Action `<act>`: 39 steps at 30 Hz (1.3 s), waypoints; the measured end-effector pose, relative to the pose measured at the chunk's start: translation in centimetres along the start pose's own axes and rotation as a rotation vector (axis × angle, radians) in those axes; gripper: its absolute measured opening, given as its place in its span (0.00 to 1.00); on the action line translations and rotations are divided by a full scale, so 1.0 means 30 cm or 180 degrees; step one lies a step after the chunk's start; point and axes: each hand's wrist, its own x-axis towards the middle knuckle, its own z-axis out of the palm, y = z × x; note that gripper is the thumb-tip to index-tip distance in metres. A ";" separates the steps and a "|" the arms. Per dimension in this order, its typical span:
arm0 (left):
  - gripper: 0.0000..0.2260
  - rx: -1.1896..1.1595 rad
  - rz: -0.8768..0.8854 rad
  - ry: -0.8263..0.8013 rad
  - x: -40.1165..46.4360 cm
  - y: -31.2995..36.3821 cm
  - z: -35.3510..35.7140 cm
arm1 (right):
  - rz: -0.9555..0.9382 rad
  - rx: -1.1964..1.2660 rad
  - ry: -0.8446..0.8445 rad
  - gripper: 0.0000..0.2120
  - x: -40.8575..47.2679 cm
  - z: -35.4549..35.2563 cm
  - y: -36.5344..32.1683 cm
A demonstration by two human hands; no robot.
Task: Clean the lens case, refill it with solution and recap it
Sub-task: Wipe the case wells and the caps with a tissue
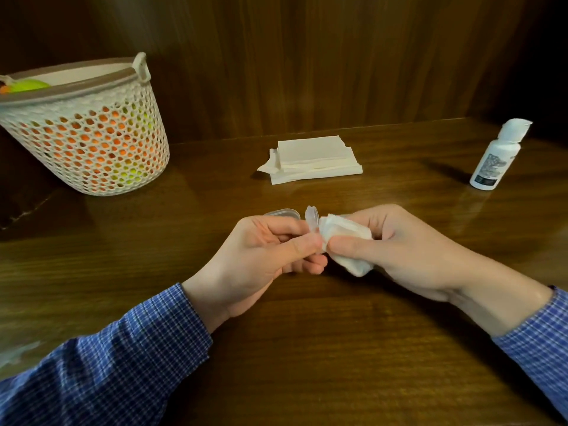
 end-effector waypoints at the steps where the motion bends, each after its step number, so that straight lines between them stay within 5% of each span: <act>1: 0.11 -0.0074 -0.0016 -0.0011 0.002 0.002 0.000 | 0.0169 0.0453 -0.0048 0.09 0.004 -0.004 0.002; 6: 0.11 -0.0761 -0.0210 -0.0168 0.009 0.014 -0.010 | 0.0417 0.1373 0.0350 0.10 0.019 -0.015 -0.006; 11: 0.11 -0.1069 -0.0439 -0.0421 0.014 0.006 -0.012 | -0.0981 -0.0981 0.1086 0.05 0.002 -0.001 0.001; 16: 0.13 -0.1303 -0.0595 -0.0544 0.018 -0.004 -0.019 | -0.1524 -0.1634 0.0921 0.11 0.004 0.032 0.028; 21: 0.14 -0.1189 -0.0438 -0.0410 0.017 -0.015 -0.019 | -0.1422 -0.1704 0.0871 0.09 -0.001 0.056 0.037; 34: 0.11 -0.0189 0.0367 0.0024 0.003 -0.022 -0.006 | -0.0324 -0.0461 0.0336 0.10 0.000 0.022 0.006; 37: 0.15 -0.0320 0.0214 -0.0119 0.006 -0.010 -0.001 | 0.0310 0.0693 0.0002 0.05 0.006 -0.008 -0.001; 39: 0.16 -0.0576 0.0092 -0.0205 0.010 0.003 -0.004 | 0.0879 0.1945 0.0171 0.14 0.017 -0.027 -0.005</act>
